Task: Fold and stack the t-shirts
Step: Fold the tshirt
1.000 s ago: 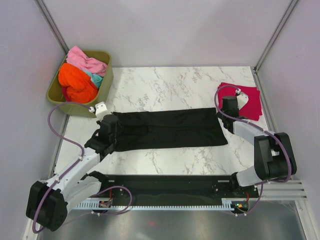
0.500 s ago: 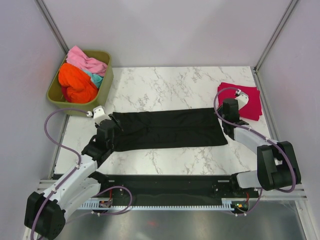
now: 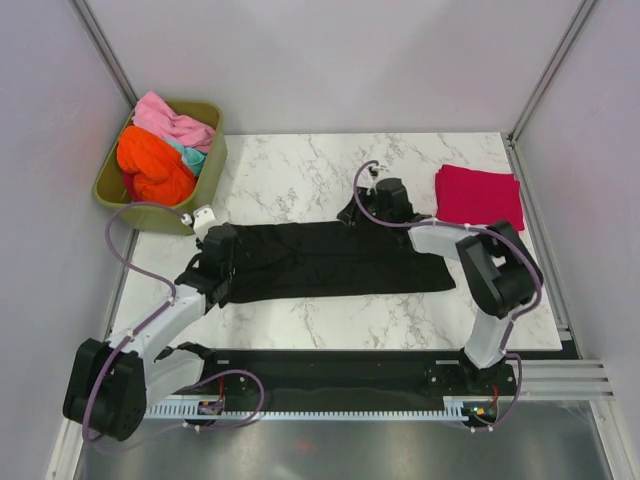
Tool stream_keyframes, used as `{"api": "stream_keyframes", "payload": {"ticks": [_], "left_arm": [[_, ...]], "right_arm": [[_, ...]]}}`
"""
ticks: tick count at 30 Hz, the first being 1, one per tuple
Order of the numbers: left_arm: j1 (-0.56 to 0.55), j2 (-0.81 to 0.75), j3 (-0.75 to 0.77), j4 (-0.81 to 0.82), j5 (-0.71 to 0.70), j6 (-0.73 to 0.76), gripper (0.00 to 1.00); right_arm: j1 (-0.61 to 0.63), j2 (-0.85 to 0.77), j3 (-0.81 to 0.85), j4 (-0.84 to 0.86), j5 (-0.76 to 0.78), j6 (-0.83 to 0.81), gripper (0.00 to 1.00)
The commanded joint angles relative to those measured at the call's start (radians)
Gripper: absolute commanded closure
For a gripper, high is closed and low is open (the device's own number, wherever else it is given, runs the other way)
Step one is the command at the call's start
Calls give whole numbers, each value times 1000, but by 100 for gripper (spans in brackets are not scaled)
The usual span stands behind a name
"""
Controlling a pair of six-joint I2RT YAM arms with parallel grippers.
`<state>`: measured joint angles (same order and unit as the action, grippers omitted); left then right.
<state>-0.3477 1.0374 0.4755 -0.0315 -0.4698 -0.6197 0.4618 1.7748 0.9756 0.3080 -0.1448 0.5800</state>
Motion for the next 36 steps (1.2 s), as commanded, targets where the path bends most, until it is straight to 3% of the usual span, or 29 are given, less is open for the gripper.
{"api": "stream_keyframes", "payload": {"ticks": [1, 12, 16, 22, 24, 29, 33, 36], "left_arm": [[45, 74, 70, 65, 62, -49, 54], [61, 279, 231, 104, 108, -31, 65], [72, 400, 320, 46, 135, -18, 82], [153, 529, 373, -23, 208, -103, 96], [188, 532, 361, -30, 198, -133, 96], [200, 544, 345, -27, 178, -143, 97], [205, 581, 371, -34, 198, -130, 97], [207, 602, 382, -36, 194, -121, 97]], "right_arm": [[75, 131, 115, 91, -242, -6, 57], [221, 351, 339, 131, -292, 15, 58], [221, 455, 420, 140, -285, 46, 62], [225, 575, 518, 141, -295, 84, 62], [225, 609, 531, 167, -300, 98, 56], [233, 617, 541, 204, -276, 149, 55], [258, 594, 568, 97, -265, 98, 54], [262, 584, 516, 192, -330, 122, 50]]}}
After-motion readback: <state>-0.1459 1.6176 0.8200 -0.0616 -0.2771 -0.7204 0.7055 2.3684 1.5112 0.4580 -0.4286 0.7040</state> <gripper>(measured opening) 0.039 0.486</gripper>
